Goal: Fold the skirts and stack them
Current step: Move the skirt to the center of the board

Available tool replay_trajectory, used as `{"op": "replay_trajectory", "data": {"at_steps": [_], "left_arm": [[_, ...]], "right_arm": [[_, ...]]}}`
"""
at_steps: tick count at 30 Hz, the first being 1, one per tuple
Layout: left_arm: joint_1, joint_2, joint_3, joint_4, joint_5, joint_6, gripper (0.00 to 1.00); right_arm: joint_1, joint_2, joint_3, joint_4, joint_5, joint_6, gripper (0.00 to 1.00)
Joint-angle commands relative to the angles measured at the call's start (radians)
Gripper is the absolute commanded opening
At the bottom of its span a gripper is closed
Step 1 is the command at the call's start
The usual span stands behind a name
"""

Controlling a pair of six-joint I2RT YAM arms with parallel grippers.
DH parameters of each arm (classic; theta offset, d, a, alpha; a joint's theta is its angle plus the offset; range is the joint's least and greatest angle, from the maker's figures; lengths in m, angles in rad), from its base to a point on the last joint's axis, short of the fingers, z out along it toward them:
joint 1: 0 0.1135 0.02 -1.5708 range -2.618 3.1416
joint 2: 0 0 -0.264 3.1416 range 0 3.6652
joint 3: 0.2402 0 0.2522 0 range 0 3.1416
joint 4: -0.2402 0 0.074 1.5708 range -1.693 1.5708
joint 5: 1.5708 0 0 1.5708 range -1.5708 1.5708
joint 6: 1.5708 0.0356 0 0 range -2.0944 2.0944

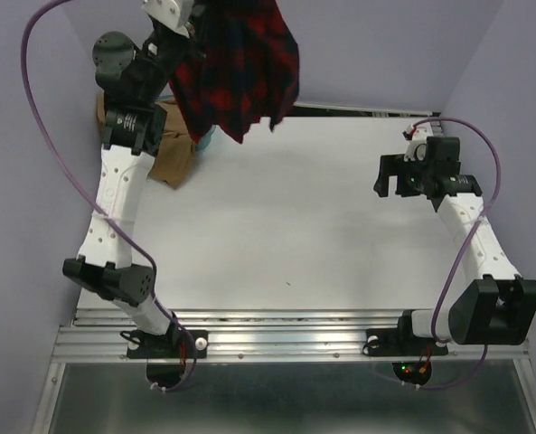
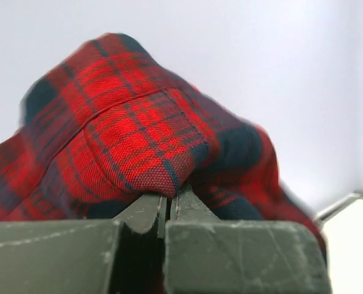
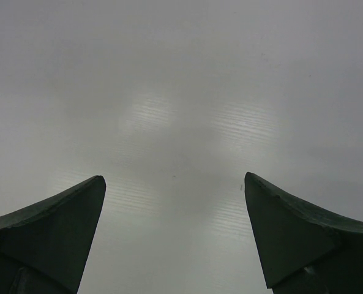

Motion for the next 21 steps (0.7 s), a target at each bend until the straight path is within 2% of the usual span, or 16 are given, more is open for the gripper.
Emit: {"op": "replay_trajectory", "data": {"at_steps": [1,2,7,8,11,14,21], "left_arm": [[-0.113,-0.152,-0.211,0.068,0.051,0.139,0.0],[-0.133,-0.176,-0.332,0.067,0.054,0.145,0.0],[-0.214,-0.287,-0.664,0.051,0.145,0.14,0.0],[-0.225,-0.299,-0.774,0.051,0.172,0.148,0.0],[-0.28,-0.321,-0.969,0.048,0.135,0.179,0.0],[-0.343,-0.29,-1.086,0.011,0.044,0.2,0.0],[-0.512,-0.253,-1.198,-0.007,-0.096,0.201,0.0]], "right_arm": [[-0.047,-0.04,0.099,0.011,-0.021,0.024,1.0],[-0.047,-0.04,0.112,0.009,-0.018,0.021,1.0],[-0.096,-0.047,0.127,-0.004,0.002,0.004,1.0],[-0.097,-0.049,0.124,-0.007,0.007,-0.001,1.0],[-0.106,-0.047,0.116,-0.026,0.007,-0.019,1.0],[-0.106,-0.044,0.104,-0.044,-0.006,-0.039,1.0],[-0.106,-0.006,0.124,-0.109,-0.117,-0.06,1.0]]}}
